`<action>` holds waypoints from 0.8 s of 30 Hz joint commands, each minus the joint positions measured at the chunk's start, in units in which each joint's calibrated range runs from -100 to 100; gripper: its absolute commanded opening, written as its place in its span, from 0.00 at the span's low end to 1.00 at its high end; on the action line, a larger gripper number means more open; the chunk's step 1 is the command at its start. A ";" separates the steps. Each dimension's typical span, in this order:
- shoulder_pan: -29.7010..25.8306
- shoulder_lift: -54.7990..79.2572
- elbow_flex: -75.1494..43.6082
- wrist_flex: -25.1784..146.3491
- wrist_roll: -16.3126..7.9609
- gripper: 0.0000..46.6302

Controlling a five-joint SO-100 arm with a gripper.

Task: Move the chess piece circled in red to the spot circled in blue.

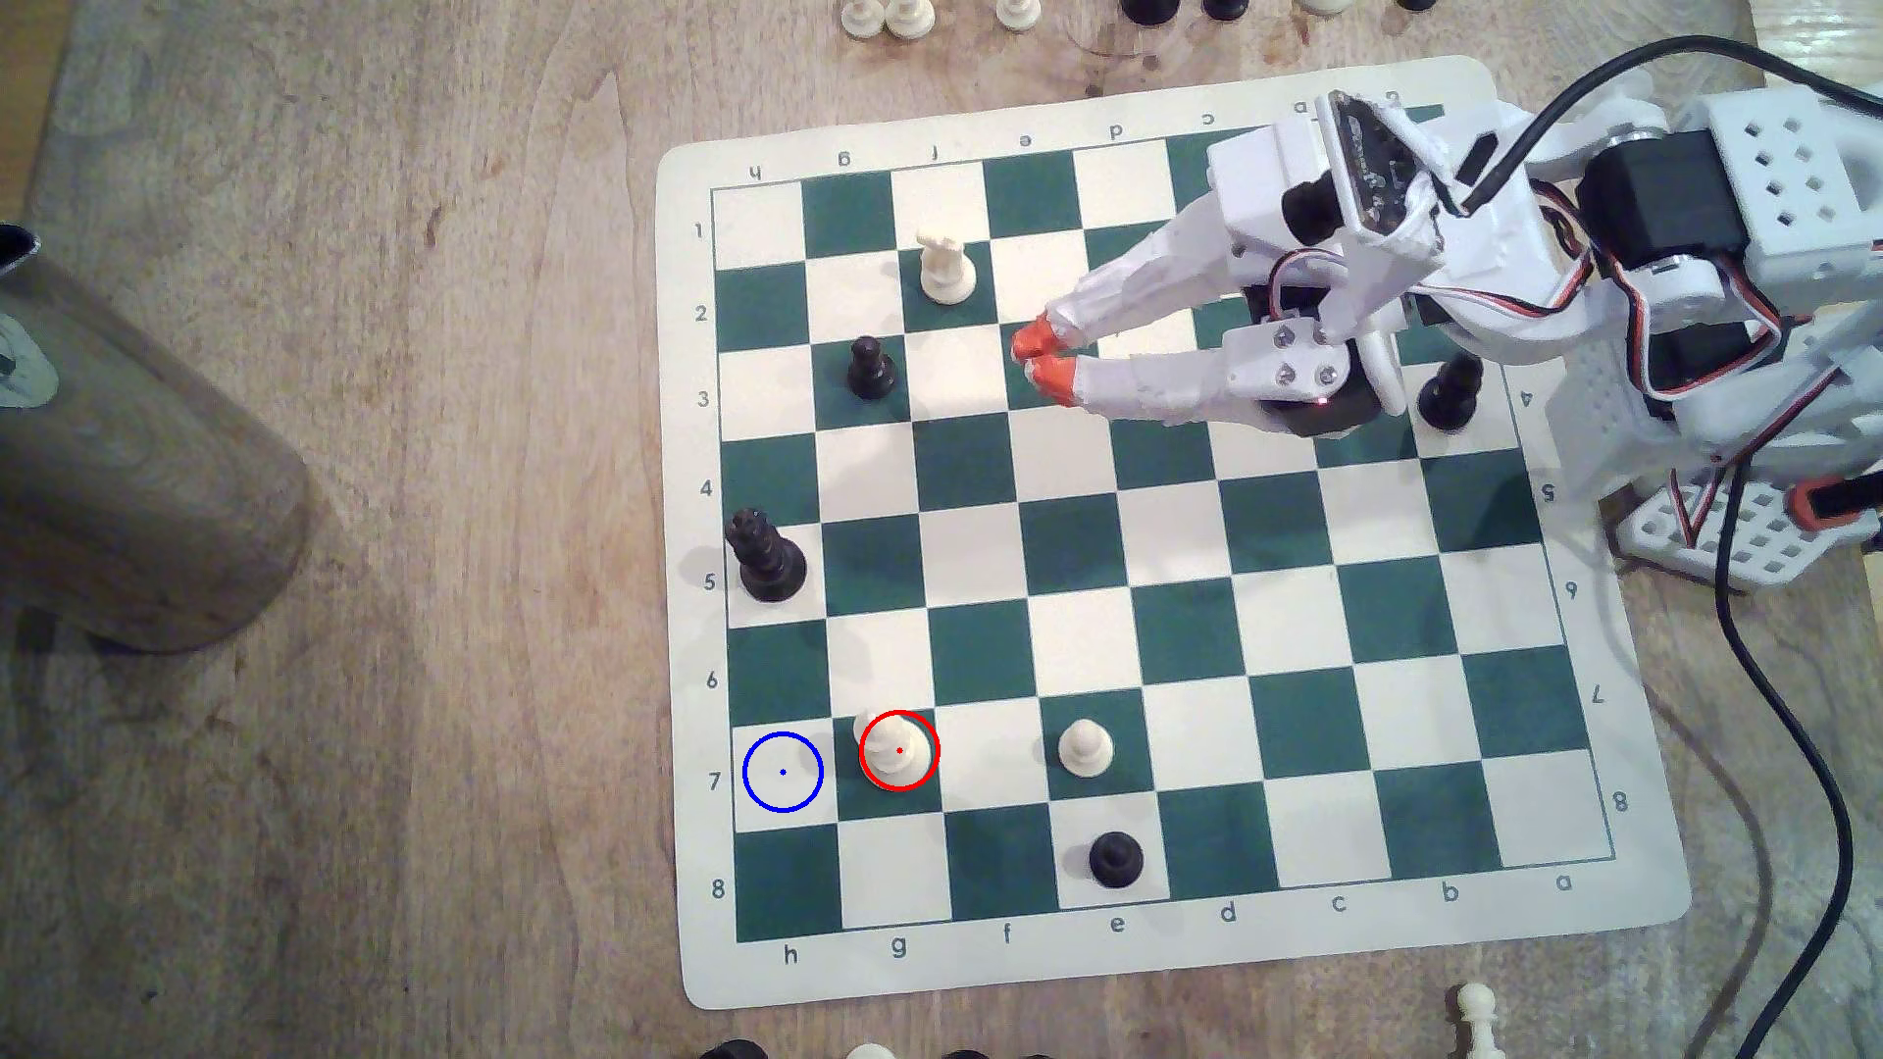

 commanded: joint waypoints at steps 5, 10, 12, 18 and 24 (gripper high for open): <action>5.94 -5.96 9.59 -9.12 -4.69 0.00; 3.98 -2.99 3.97 -6.18 -4.74 0.00; 2.42 0.32 -0.02 -4.87 -4.59 0.00; -3.29 6.26 -10.72 -0.69 -4.25 0.00; -7.36 7.96 -15.07 1.36 -4.25 0.00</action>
